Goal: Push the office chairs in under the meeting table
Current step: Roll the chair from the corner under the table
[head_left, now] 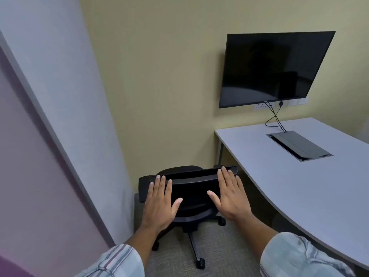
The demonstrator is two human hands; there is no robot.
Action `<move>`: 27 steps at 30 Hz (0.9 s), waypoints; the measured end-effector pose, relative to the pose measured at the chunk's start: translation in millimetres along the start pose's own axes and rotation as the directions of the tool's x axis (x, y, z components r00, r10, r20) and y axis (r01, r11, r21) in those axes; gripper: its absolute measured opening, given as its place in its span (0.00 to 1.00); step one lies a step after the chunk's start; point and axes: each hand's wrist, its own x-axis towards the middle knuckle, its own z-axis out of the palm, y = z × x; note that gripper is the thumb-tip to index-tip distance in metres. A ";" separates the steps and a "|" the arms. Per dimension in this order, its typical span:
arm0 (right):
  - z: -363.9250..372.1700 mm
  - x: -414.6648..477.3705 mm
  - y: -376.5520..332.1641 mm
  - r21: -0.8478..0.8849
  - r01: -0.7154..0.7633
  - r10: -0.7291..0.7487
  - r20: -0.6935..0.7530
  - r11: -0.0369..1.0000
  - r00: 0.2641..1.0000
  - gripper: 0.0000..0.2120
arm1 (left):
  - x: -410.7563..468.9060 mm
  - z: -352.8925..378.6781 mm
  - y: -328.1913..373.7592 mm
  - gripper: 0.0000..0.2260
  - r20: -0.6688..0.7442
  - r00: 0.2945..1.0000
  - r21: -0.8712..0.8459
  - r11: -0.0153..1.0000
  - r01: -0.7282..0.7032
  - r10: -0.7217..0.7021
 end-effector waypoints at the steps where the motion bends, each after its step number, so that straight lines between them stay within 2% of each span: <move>1: 0.2 4.0 0.0 0.004 0.012 -0.012 0.003 1.000 1.000 0.45 | 5.0 1.6 0.8 0.40 0.010 1.000 -0.009 1.000 0.001 -0.001; 7: 3.9 43.0 9.7 -0.042 0.081 -0.079 0.050 0.996 0.996 0.46 | 46.4 9.2 2.3 0.42 0.036 0.999 -0.002 1.000 0.015 -0.014; 12: 12.2 79.0 21.8 -0.025 0.161 -0.155 0.148 0.987 0.977 0.49 | 76.1 23.9 -7.1 0.52 0.119 0.990 0.007 0.997 0.074 -0.074; 14: 16.0 94.7 27.1 0.008 0.193 -0.191 0.193 0.981 0.963 0.52 | 90.5 26.7 -13.9 0.53 0.125 0.990 -0.006 0.998 0.066 -0.065; 18: 23.3 122.1 40.6 0.007 0.268 -0.257 0.306 0.963 0.917 0.56 | 113.0 27.7 -21.1 0.51 0.157 0.987 -0.011 0.999 0.042 -0.040; 22: 20.4 151.7 58.4 0.064 0.324 -0.322 0.393 0.944 0.861 0.57 | 127.2 28.2 -21.0 0.41 0.227 0.973 -0.001 0.999 0.051 -0.049; 25: 16.5 165.2 71.0 0.053 0.352 -0.338 0.443 0.934 0.830 0.55 | 133.0 24.8 -21.0 0.43 0.254 0.967 0.015 0.999 0.029 -0.032; 27: 14.2 168.9 75.6 0.017 0.371 -0.339 0.443 0.929 0.830 0.48 | 135.1 23.0 -20.1 0.46 0.267 0.964 0.013 1.000 0.003 -0.007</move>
